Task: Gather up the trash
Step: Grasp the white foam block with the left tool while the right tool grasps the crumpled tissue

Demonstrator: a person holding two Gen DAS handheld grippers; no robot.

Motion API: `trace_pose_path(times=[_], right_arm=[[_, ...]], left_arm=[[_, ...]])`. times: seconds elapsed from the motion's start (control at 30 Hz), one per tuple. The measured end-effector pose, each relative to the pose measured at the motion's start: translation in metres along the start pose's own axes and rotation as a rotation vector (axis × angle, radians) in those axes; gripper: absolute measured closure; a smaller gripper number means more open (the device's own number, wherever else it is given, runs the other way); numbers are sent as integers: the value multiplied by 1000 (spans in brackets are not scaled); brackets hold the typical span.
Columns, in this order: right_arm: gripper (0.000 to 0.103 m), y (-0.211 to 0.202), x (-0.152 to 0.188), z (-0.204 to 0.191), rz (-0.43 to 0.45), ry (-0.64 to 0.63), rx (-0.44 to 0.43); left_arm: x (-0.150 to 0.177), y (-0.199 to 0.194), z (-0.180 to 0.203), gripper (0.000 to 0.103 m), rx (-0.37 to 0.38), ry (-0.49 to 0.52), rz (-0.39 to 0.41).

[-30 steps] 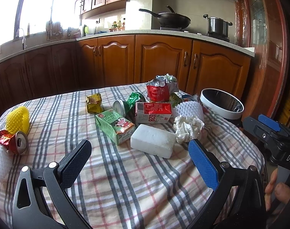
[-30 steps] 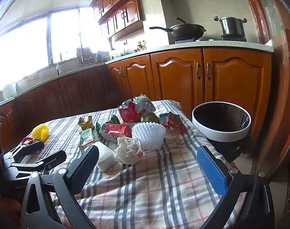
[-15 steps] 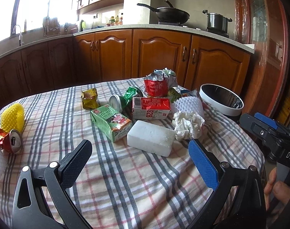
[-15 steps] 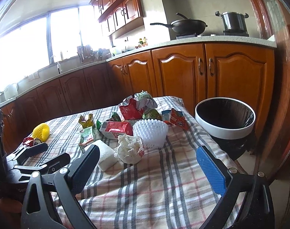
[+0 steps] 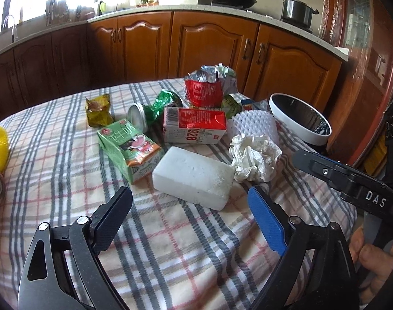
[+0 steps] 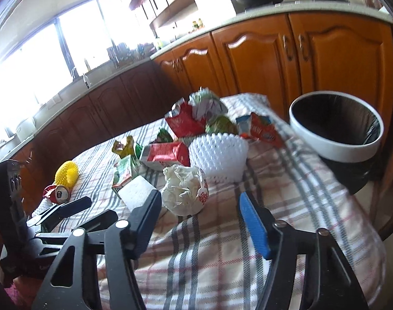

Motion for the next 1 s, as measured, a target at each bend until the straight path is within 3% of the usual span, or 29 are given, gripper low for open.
trace_pose_path(times=[0.2, 0.3, 0.37, 0.43, 0.6, 0.77, 1.0], right_arm=[[54, 31, -1, 3, -83, 26, -49], [58, 44, 0, 4, -116, 35, -69], [77, 52, 1, 4, -136, 39, -94], [88, 54, 3, 4, -143, 39, -96], [93, 48, 4, 7, -127, 41, -110], [94, 33, 4, 14, -102, 57, -110], [94, 11, 1, 24, -66, 76, -100]], left_arm=[[-1, 29, -7, 19, 26, -79, -86], [-1, 41, -11, 28, 60, -124, -121], [-2, 46, -10, 37, 87, -139, -129], [-2, 46, -7, 42, 85, -120, -114], [-2, 43, -1, 56, 91, -87, -97], [-4, 33, 0, 78, 107, -66, -88], [-5, 19, 8, 86, 127, -36, -60]])
Point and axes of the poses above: each gripper's, at about its wrist camera, not at the fingertips, and y roughly the way its jaws point, z to its right, x to its underside, the point moved 5 cm from there along y, roughly the way its jaws point, and after that the axes turned 8 degrees about x, right-handed, at the moved point
